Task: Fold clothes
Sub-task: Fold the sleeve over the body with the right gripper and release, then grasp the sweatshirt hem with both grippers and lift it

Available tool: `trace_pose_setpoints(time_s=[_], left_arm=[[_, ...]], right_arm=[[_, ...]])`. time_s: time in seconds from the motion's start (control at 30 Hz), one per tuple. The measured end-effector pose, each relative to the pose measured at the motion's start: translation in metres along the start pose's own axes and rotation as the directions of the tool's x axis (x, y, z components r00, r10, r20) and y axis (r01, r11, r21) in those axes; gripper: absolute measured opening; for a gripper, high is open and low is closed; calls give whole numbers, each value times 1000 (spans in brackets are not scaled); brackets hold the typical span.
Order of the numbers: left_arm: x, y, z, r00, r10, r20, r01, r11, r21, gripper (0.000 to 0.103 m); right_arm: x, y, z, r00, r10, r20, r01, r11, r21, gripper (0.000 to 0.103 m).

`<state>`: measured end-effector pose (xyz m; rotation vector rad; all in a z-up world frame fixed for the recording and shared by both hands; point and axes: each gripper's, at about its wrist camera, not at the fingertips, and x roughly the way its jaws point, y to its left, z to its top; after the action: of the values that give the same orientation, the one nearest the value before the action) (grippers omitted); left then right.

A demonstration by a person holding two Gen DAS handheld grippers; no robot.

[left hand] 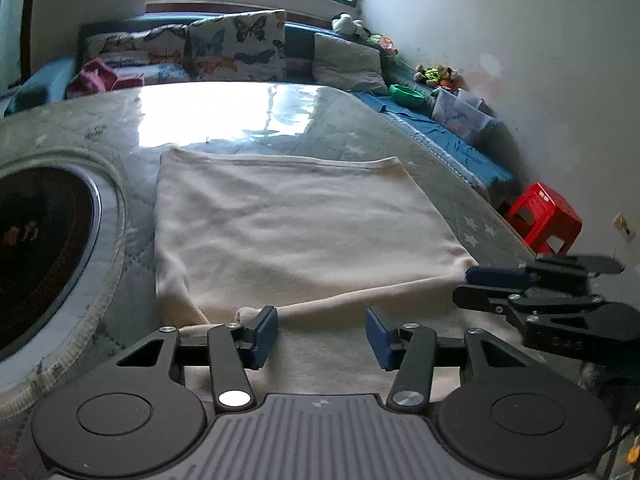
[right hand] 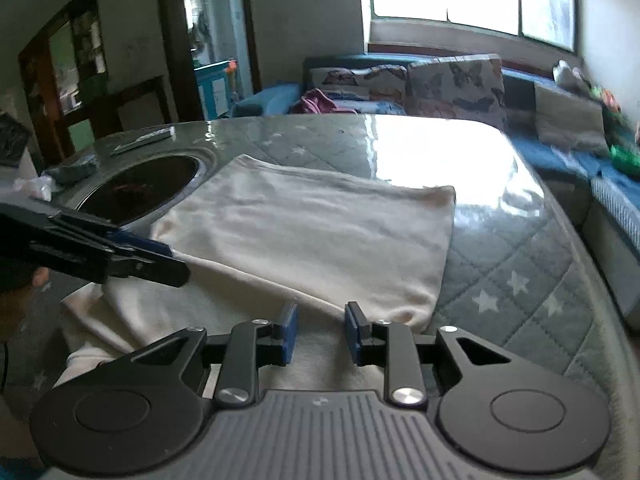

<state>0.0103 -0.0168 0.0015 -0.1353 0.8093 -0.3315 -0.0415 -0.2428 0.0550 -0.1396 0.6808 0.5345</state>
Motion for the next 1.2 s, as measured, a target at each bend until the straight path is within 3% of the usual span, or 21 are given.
trace_pose_setpoints(time_s=[0.17, 0.27, 0.37, 0.53, 0.8, 1.07, 1.2], left_arm=[[-17, -5, -4, 1000, -21, 8, 20, 999, 42, 53], [-34, -10, -14, 999, -37, 2, 37, 993, 115, 54], [-53, -16, -26, 999, -52, -9, 53, 979, 194, 61], [-76, -27, -49, 997, -62, -34, 70, 938, 339, 69], [-68, -42, -78, 997, -28, -74, 61, 867, 495, 71], [-66, -45, -92, 999, -15, -44, 38, 820, 572, 67], [-65, -45, -93, 999, -21, -29, 34, 810, 586, 52]], right_arm=[[-9, 13, -5, 1000, 5, 5, -4, 997, -82, 39], [-11, 18, -9, 1000, 8, -4, -9, 994, -111, 42], [-14, 22, -14, 1000, 11, -14, -13, 990, -139, 44], [-23, 27, -17, 1000, 16, -16, -19, 983, -183, 49], [-52, 32, -24, 1000, 10, -24, -16, 964, -267, 61], [-65, 43, -37, 998, 11, -58, -33, 920, -389, 72], [-66, 49, -44, 997, 1, -79, -37, 890, -454, 75]])
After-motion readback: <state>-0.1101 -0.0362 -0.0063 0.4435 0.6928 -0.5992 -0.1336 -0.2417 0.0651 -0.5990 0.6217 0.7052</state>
